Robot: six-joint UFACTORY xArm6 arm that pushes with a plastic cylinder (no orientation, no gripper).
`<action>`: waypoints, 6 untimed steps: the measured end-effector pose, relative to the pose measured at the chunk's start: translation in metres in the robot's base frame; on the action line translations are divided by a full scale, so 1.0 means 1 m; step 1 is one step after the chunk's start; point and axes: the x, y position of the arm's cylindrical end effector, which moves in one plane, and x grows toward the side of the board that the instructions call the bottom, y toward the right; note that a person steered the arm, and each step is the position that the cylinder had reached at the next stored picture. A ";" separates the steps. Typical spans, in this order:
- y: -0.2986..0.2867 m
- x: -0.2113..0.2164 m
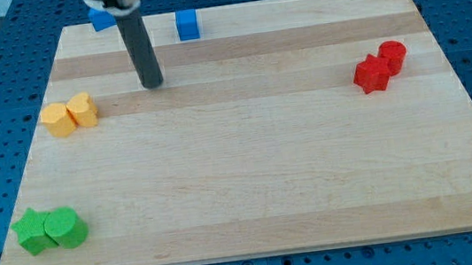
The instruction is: Move your arm to the center of the board
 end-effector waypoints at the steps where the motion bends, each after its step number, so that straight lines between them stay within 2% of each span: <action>1: -0.081 -0.046; 2: -0.160 -0.115; 3: -0.176 -0.118; 4: -0.175 -0.173; 5: -0.175 -0.173; 6: -0.086 -0.122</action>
